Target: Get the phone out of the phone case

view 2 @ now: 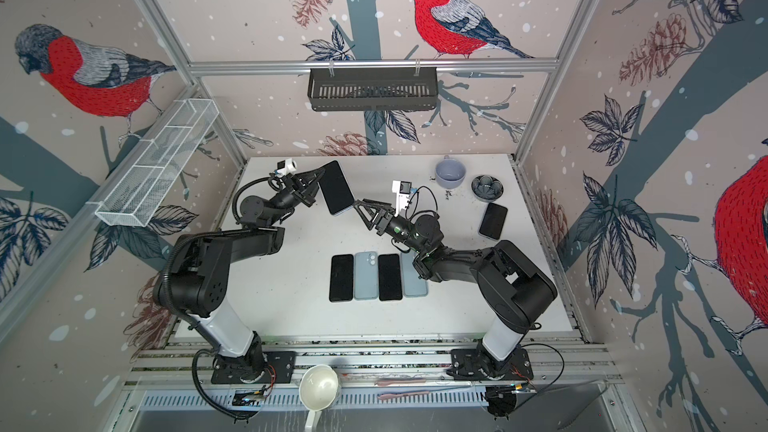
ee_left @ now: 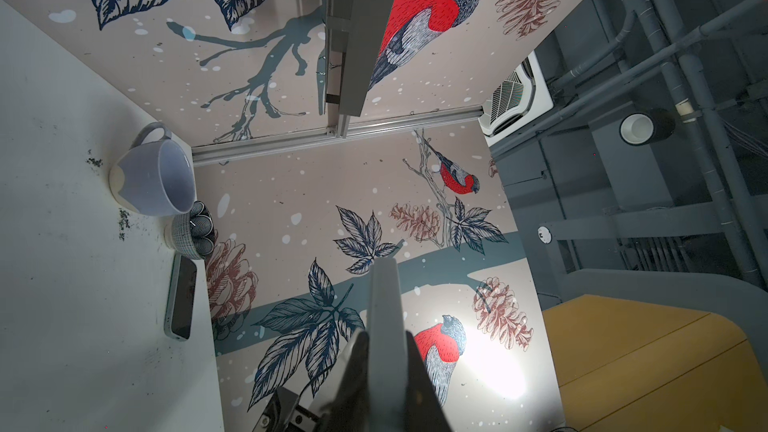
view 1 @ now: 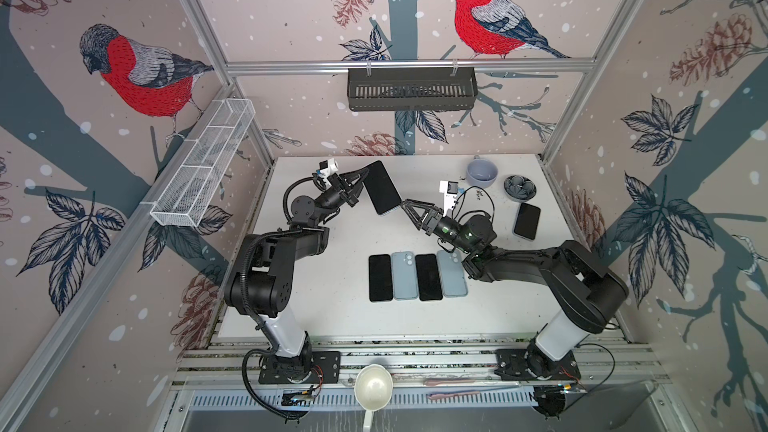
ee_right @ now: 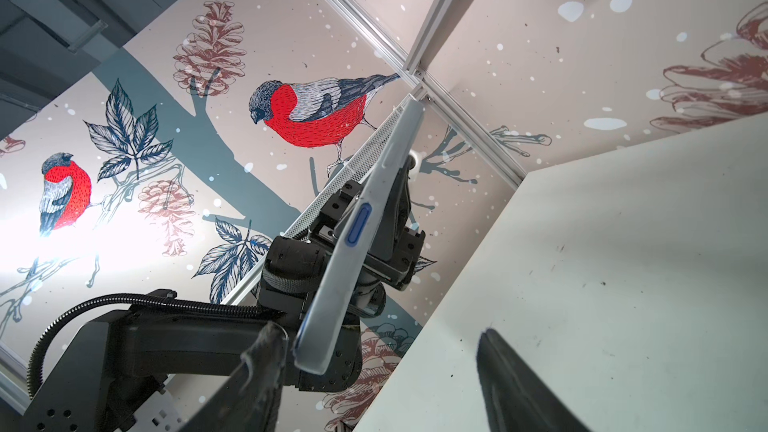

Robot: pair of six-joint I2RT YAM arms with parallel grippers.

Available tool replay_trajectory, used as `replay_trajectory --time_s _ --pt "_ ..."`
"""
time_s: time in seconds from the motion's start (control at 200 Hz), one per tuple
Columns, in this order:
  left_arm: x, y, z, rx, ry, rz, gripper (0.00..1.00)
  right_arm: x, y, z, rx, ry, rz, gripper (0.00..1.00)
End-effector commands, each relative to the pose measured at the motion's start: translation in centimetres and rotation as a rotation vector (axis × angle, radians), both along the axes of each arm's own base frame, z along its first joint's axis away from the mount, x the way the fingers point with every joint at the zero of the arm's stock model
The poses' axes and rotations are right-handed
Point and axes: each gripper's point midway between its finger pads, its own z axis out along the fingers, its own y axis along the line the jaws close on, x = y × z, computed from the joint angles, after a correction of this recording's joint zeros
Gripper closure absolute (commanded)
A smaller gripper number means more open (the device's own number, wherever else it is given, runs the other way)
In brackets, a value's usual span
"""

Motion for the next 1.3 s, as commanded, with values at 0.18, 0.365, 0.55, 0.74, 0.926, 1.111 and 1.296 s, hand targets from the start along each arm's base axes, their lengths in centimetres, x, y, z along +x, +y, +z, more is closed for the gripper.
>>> replay_trajectory --time_s 0.18,0.365,0.55,0.74,0.926,1.111,1.296 --pt "-2.0 0.8 3.5 -0.059 -0.154 -0.007 1.0 -0.2 0.5 0.8 0.047 -0.021 0.033 0.33" --pt "-2.2 1.2 4.1 -0.076 -0.172 -0.004 1.0 0.3 0.8 -0.2 0.048 0.005 0.035 0.37" --pt "-2.4 1.5 4.4 -0.094 -0.178 -0.003 1.0 0.7 1.3 -1.2 0.044 0.028 0.04 0.41" --pt "-2.7 1.3 5.1 -0.08 -0.212 -0.011 1.0 1.4 1.9 -1.3 0.035 0.031 0.049 0.41" --pt "-2.3 1.8 4.6 -0.081 -0.198 0.004 1.0 0.0 0.8 0.4 0.073 -0.025 0.061 0.35" --pt "-2.5 1.7 4.7 -0.067 -0.213 0.0 1.0 -1.8 -0.5 1.6 0.066 -0.075 0.075 0.33" --pt "-2.8 1.5 5.2 -0.051 -0.246 -0.007 1.0 -2.4 0.8 2.9 0.021 -0.129 0.125 0.35"
